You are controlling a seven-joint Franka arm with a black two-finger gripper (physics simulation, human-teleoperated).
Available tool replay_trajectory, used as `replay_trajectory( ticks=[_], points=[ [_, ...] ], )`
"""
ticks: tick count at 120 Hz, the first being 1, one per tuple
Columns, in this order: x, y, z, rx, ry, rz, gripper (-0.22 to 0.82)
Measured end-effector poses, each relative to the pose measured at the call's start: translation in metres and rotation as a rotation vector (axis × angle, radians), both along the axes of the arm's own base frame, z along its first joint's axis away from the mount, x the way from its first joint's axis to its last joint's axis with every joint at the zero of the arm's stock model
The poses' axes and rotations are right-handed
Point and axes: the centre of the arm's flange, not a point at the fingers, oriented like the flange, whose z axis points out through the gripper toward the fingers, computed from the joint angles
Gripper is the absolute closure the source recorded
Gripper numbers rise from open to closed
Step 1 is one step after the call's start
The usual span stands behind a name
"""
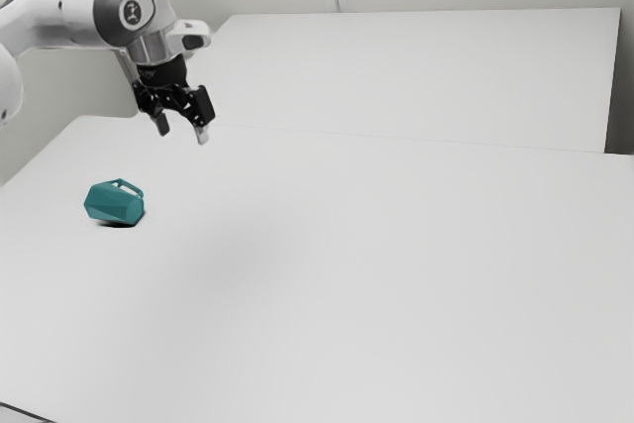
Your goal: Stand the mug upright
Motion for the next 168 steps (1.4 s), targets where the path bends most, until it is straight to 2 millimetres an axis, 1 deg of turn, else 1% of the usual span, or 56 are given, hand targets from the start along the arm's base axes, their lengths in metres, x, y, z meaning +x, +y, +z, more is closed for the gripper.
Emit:
replay_trajectory(
  ticks=[10, 16, 19, 23, 29, 33, 36, 40, 44, 47, 53, 58, 63, 74, 80, 87, 94, 101, 106, 115, 120, 123, 127, 132, 137, 147, 156, 168],
  points=[
    [-0.005, 0.008, 0.011, 0.004, -0.051, -0.006, 0.00],
    [-0.005, 0.012, 0.014, 0.006, -0.071, -0.008, 0.00],
    [-0.009, 0.014, 0.014, 0.005, -0.079, -0.008, 0.00],
    [-0.017, 0.017, 0.011, 0.002, -0.086, -0.006, 0.00],
    [-0.034, 0.021, 0.001, -0.006, -0.093, -0.002, 0.00],
    [-0.044, 0.029, -0.005, -0.012, -0.102, 0.009, 0.00],
    [-0.052, 0.043, -0.010, -0.015, -0.108, 0.033, 0.00],
    [-0.066, 0.074, -0.020, -0.022, -0.113, 0.093, 0.00],
    [-0.088, 0.110, -0.030, -0.030, -0.121, 0.168, 0.00],
    [-0.107, 0.133, -0.037, -0.035, -0.131, 0.219, 0.00],
    [-0.138, 0.168, -0.050, -0.053, -0.161, 0.305, 0.00],
    [-0.154, 0.193, -0.057, -0.078, -0.196, 0.366, 0.00],
    [-0.161, 0.213, -0.067, -0.108, -0.228, 0.411, 0.00],
    [-0.168, 0.252, -0.090, -0.197, -0.307, 0.491, 0.01],
    [-0.174, 0.270, -0.098, -0.240, -0.358, 0.524, 0.01],
    [-0.186, 0.296, -0.109, -0.283, -0.409, 0.568, 0.01],
    [-0.194, 0.328, -0.127, -0.323, -0.447, 0.604, 0.01],
    [-0.200, 0.358, -0.139, -0.362, -0.497, 0.615, 0.01],
    [-0.208, 0.373, -0.150, -0.395, -0.525, 0.616, 0.01],
    [-0.223, 0.395, -0.165, -0.434, -0.567, 0.588, 0.01],
    [-0.218, 0.411, -0.175, -0.452, -0.588, 0.550, 0.01],
    [-0.207, 0.418, -0.179, -0.463, -0.604, 0.512, 0.01],
    [-0.189, 0.422, -0.183, -0.478, -0.622, 0.451, 0.01],
    [-0.173, 0.424, -0.191, -0.497, -0.639, 0.384, 0.01],
    [-0.159, 0.420, -0.197, -0.518, -0.660, 0.315, 0.01],
    [-0.138, 0.417, -0.210, -0.556, -0.705, 0.196, 0.01],
    [-0.129, 0.413, -0.219, -0.558, -0.728, 0.111, 0.01],
    [-0.130, 0.414, -0.231, -0.533, -0.747, 0.032, 0.02]
  ],
)
